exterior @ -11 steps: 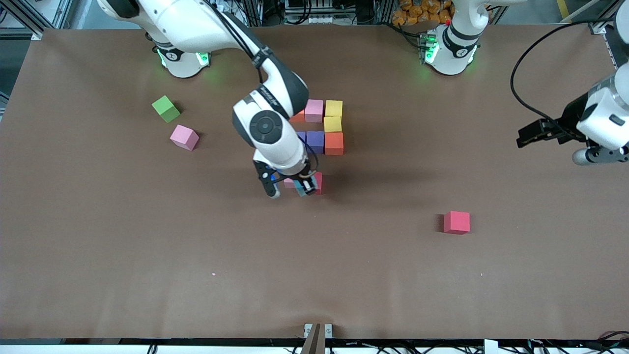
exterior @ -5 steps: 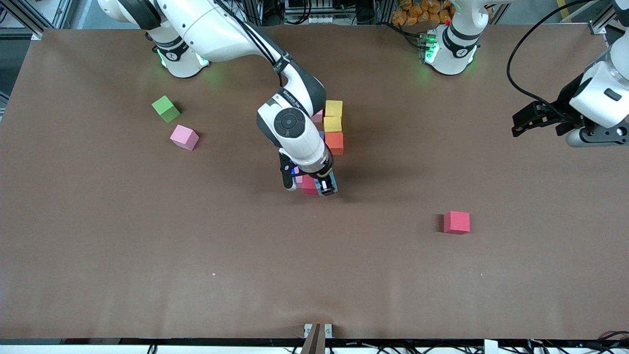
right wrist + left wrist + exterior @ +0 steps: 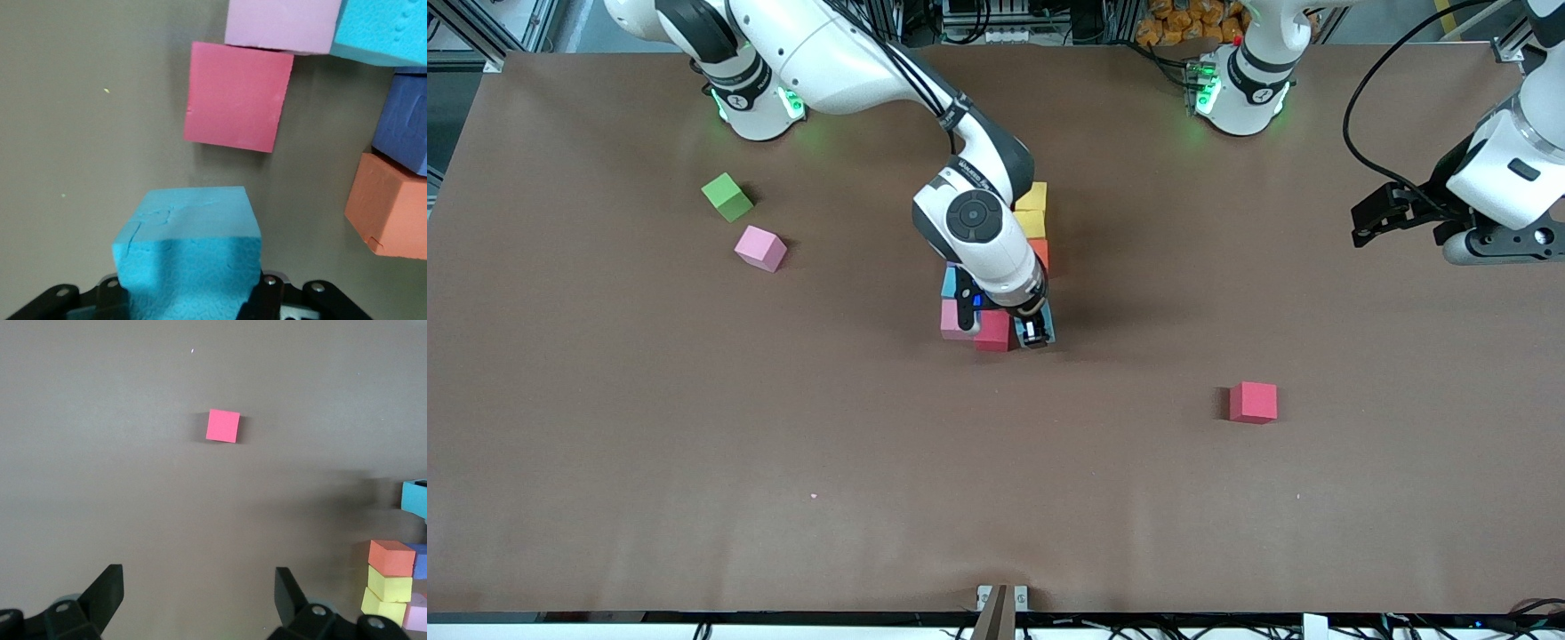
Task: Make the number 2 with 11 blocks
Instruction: 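Carry the cyan cube with the right gripper to the pattern, then lower the cyan cube beside the red cube and open the right gripper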
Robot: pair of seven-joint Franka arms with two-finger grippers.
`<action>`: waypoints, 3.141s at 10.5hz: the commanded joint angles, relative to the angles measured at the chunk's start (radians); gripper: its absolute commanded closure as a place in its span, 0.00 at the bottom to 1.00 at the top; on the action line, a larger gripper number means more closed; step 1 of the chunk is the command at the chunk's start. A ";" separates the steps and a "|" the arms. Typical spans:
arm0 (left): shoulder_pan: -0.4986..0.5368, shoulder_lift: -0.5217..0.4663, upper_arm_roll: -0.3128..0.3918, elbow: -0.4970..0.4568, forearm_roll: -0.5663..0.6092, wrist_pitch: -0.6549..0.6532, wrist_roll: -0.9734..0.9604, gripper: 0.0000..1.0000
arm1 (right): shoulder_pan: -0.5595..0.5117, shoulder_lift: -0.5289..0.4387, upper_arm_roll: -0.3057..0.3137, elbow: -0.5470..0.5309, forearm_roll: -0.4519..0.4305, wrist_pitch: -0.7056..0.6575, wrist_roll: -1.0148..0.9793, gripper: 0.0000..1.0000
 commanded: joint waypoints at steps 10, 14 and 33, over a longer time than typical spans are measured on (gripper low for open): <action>0.012 -0.025 -0.008 0.003 0.008 -0.008 0.009 0.00 | 0.030 0.083 -0.016 0.035 -0.013 -0.017 0.102 0.82; 0.012 -0.049 -0.003 0.005 0.006 -0.006 0.006 0.00 | 0.023 0.088 -0.020 0.031 -0.016 -0.017 0.102 0.82; 0.052 -0.034 0.001 0.041 0.015 -0.009 0.020 0.00 | -0.011 0.033 -0.033 0.143 -0.046 -0.260 0.076 0.00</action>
